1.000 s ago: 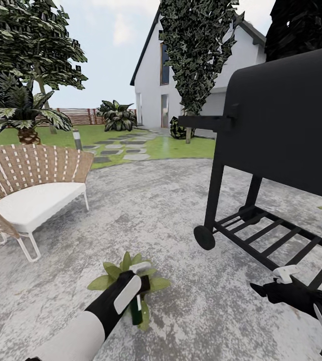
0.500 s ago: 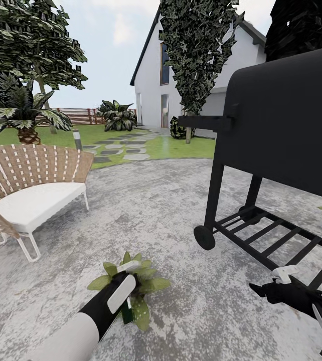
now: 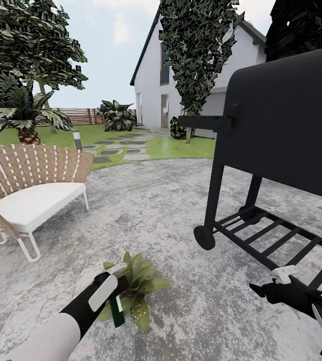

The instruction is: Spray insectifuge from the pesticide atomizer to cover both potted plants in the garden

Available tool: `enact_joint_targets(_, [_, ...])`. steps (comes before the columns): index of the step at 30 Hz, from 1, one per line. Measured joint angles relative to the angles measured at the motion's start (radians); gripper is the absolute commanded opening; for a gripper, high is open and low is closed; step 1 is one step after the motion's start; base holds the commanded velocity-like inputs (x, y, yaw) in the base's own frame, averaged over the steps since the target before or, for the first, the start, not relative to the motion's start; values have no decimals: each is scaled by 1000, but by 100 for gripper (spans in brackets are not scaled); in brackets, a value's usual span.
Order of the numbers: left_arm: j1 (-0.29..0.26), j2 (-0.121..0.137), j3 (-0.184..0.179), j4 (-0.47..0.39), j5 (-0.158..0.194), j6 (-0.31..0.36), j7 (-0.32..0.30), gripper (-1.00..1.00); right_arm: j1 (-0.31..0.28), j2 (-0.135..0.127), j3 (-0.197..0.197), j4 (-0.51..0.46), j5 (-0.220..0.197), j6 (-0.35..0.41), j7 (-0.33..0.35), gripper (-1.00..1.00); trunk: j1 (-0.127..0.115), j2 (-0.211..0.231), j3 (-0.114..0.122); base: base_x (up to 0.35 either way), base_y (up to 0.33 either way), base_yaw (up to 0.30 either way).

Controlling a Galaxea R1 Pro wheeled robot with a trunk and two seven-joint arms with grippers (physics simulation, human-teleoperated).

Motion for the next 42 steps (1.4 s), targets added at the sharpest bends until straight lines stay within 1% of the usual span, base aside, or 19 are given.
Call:
enact_joint_targets(3, [0,0,0,-6,-2,-5,13,-100,0,0,0,-1,0,-2,4,100,0,0,0,0,0,0])
enact_joint_targets(7, [0,-15,-4,5,0,-1,18,-100,0,0,0,-1,0,-2,5,100,0,0,0,0,0,0])
enact_joint_targets(12, [-6,-20,-3,6,3,-2,19,-100,0,0,0,-1,0,-17,6,100,0,0,0,0,0,0])
enact_joint_targets(16, [-11,-24,-3,41,4,-4,19,-100,1,15,-1,-1,0,-22,5,100,0,0,0,0,0,0])
enact_joint_targets(23, [-13,-26,-3,48,3,9,8,-100,1,17,0,-1,0,-14,6,100,0,0,0,0,0,0])
enact_joint_targets(26, [-14,-74,-6,48,-3,46,5,-100,1,17,1,-2,0,3,6,100,0,0,0,0,0,-153])
enact_joint_targets(27, [-14,-79,-6,48,-7,50,4,-100,0,17,6,-2,0,3,6,100,0,0,0,0,0,-280])
enact_joint_targets(28, [-14,-82,-6,48,-8,52,4,-100,0,17,18,-2,-1,3,6,100,0,0,0,0,0,-285])
enact_joint_targets(29, [-14,-82,-6,48,-8,52,3,-100,1,17,21,-2,0,3,6,100,0,0,0,0,0,-216])
enact_joint_targets(33, [-15,-82,-6,46,-6,54,2,-100,0,17,25,-2,0,1,6,100,0,0,0,0,0,-48])
enact_joint_targets(35, [-29,-80,-6,43,-5,55,2,-100,0,17,25,-2,0,-1,6,100,0,0,0,0,0,-3])
enact_joint_targets(36, [-48,-79,-6,46,-2,60,1,-100,0,17,26,-2,0,-2,6,100,0,0,0,0,0,-1])
enact_joint_targets(37, [-65,-76,-5,47,0,77,1,-100,0,17,26,-2,0,-2,6,100,0,0,0,0,0,0])
enact_joint_targets(38, [-85,-73,-5,49,2,147,2,-100,0,17,28,-2,0,-2,6,100,0,0,0,0,0,0])
enact_joint_targets(39, [-94,-70,-4,52,2,189,3,-100,0,17,28,-2,0,-2,6,100,0,0,0,0,0,0])
enact_joint_targets(42, [-104,-71,-4,82,1,233,3,-100,1,17,28,-2,0,-2,6,100,0,0,0,0,0,0])
